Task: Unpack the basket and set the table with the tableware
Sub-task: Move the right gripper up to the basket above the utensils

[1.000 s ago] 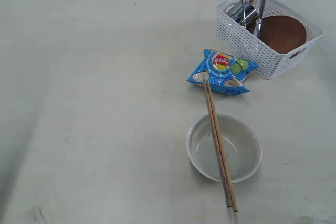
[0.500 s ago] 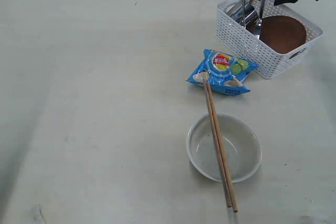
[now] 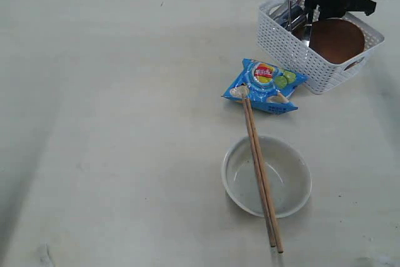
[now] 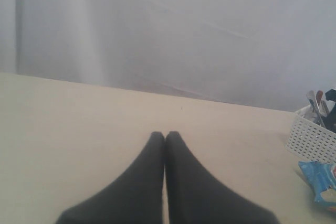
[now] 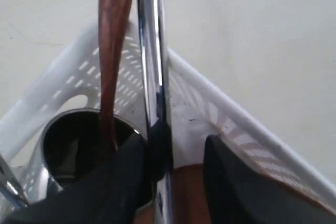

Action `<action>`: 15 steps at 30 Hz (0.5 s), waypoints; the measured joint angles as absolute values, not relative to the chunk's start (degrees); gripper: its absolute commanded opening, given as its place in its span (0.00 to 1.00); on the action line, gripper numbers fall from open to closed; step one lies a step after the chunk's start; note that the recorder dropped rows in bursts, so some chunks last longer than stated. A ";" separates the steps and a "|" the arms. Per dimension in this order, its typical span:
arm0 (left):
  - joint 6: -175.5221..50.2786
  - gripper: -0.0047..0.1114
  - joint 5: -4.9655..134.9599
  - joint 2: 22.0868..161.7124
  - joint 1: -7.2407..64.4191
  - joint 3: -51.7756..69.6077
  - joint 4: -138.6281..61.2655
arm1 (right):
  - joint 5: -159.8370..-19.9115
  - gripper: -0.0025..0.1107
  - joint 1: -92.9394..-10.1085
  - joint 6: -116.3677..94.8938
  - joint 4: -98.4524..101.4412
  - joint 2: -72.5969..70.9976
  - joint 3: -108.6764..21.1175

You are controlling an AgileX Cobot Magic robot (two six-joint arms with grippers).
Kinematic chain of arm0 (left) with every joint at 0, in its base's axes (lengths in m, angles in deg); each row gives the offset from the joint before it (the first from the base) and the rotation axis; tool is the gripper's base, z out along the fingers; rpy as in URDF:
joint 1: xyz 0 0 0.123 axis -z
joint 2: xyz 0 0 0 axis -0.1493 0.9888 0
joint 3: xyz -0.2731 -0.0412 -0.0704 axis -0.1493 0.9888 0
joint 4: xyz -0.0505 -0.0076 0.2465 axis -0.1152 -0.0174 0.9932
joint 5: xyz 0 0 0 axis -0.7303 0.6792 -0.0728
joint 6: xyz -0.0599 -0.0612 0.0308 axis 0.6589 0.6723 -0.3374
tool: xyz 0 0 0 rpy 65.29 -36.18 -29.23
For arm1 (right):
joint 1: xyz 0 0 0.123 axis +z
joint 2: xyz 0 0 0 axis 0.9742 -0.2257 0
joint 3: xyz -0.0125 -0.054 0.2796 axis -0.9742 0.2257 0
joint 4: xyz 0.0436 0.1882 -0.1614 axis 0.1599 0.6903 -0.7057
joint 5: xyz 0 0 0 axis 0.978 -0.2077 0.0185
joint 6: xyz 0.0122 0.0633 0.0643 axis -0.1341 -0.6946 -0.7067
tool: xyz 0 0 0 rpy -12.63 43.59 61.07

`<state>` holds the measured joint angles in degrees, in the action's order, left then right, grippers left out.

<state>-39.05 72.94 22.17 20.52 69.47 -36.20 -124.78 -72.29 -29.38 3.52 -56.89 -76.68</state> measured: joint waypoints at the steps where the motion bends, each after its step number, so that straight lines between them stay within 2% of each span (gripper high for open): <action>1: -39.05 0.04 72.94 22.17 20.52 69.47 -36.20 | -124.51 0.34 -72.29 -29.38 3.52 -56.89 -76.68; 12: -39.05 0.04 72.94 22.17 20.52 69.47 -36.20 | -123.18 0.34 -72.24 -29.59 3.52 -57.81 -76.68; 15: -39.05 0.04 72.94 22.17 20.52 69.47 -36.20 | -123.07 0.28 -72.24 -29.59 3.72 -57.97 -76.68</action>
<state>-39.05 72.94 22.17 20.52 69.47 -36.20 -123.07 -72.24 -29.59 3.72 -57.97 -76.68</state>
